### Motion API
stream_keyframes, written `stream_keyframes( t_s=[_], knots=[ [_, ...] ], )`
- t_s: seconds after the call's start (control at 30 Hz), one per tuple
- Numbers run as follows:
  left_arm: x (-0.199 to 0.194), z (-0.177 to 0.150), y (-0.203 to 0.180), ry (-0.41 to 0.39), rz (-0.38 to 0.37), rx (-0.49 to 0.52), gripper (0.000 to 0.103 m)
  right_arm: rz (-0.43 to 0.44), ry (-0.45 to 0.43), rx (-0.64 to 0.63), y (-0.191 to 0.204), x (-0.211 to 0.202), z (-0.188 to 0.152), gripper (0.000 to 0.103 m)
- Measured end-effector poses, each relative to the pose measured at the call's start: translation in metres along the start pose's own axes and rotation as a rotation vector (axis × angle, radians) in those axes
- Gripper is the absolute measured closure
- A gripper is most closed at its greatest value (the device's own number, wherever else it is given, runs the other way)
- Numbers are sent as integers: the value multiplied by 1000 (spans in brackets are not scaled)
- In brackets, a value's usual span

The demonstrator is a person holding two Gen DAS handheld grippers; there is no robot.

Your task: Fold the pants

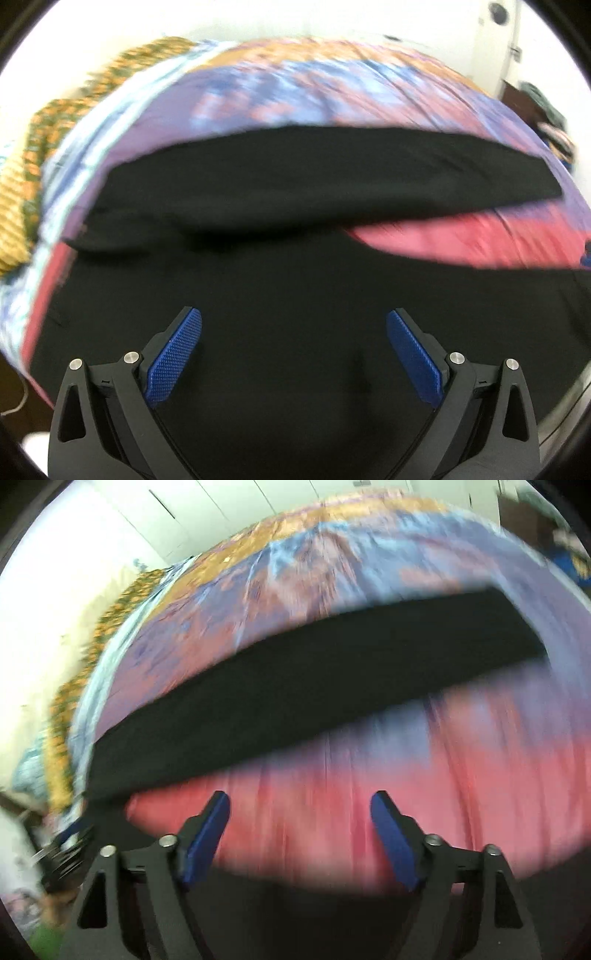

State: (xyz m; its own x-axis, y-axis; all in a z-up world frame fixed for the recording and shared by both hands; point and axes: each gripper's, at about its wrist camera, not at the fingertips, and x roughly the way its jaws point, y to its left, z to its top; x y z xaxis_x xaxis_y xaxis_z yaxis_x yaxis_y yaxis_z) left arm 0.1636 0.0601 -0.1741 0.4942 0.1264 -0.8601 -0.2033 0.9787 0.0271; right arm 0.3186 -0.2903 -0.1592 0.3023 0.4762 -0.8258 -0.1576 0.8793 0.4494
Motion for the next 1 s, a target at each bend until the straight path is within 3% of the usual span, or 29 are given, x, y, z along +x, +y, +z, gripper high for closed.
stream_keyframes(
  t_s=[0.1,0.17,0.23,0.33,0.4,0.47,0.63,0.77,0.87,0.93,1.0],
  knots=[
    [15,-23,-11,90,31,16,2,-30,50,193,-51,-15,-63,26],
    [17,-32,-3,112,60,1,2,7,-37,313,-89,-42,-89,40],
    [12,-33,14,114,78,-28,2,-52,-97,405,-114,-64,-101,40],
    [1,-20,43,79,117,-70,2,-174,-130,401,-115,-81,-97,33],
    [-4,2,59,25,129,-95,2,-219,-125,346,-97,-78,-79,31],
    [-1,27,70,-17,146,-119,2,-185,-105,263,-68,-63,-56,31],
    [34,83,95,-106,224,-196,2,32,-6,3,72,18,-2,28],
    [69,94,116,-84,255,-270,2,154,43,-257,184,94,25,27],
    [98,82,133,-22,267,-287,2,170,96,-344,217,147,41,27],
    [104,70,139,-45,223,-305,0,156,154,-367,216,181,58,27],
    [103,66,141,-67,208,-315,1,115,157,-393,196,195,75,28]
  ],
)
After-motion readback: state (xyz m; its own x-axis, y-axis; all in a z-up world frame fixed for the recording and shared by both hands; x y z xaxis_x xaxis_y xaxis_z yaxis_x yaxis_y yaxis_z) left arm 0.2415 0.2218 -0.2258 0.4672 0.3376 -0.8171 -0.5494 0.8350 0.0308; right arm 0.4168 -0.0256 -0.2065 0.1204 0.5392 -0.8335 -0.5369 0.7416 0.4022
